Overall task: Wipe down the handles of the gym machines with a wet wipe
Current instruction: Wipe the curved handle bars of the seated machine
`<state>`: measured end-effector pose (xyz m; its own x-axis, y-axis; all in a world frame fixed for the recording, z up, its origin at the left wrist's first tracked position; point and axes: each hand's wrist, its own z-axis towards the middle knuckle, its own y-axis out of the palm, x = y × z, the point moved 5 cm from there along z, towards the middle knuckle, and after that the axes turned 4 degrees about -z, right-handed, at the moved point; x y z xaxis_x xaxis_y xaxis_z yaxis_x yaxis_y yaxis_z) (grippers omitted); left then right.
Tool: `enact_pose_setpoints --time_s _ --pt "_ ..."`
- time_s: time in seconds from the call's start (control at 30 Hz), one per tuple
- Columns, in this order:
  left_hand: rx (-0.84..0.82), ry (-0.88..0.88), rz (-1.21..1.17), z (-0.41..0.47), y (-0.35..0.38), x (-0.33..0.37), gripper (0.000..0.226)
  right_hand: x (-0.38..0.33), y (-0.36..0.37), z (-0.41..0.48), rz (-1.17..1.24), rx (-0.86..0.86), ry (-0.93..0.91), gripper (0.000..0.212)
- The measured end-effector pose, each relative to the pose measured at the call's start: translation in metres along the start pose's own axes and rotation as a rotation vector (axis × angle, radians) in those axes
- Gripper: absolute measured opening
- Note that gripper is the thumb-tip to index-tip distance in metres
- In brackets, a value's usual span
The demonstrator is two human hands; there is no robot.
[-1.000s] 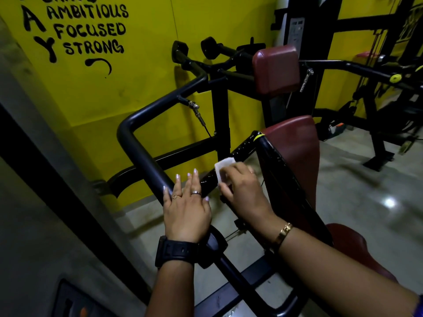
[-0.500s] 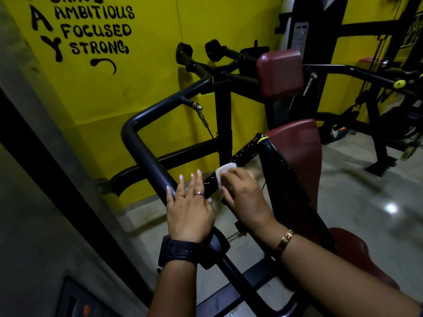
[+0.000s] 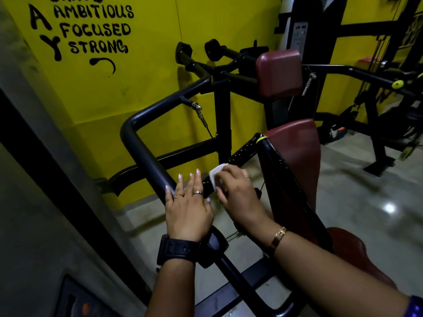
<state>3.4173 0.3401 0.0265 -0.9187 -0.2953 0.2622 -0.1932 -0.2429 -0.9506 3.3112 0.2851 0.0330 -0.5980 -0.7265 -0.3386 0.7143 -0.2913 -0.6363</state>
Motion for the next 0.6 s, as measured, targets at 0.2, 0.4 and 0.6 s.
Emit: enact_pose_setpoints --time_s 0.2,0.4,0.6 --pt "0.0 0.01 -0.012 0.0 0.0 -0.001 0.069 0.013 0.0 0.029 -0.086 0.064 -0.03 0.009" --pt "-0.01 0.015 0.012 0.0 0.001 -0.002 0.069 0.016 -0.006 0.013 -0.117 0.088 0.019 0.023" --pt "-0.001 0.012 0.005 0.001 0.001 0.0 0.069 -0.002 0.006 0.017 -0.206 -0.073 -0.173 0.027"
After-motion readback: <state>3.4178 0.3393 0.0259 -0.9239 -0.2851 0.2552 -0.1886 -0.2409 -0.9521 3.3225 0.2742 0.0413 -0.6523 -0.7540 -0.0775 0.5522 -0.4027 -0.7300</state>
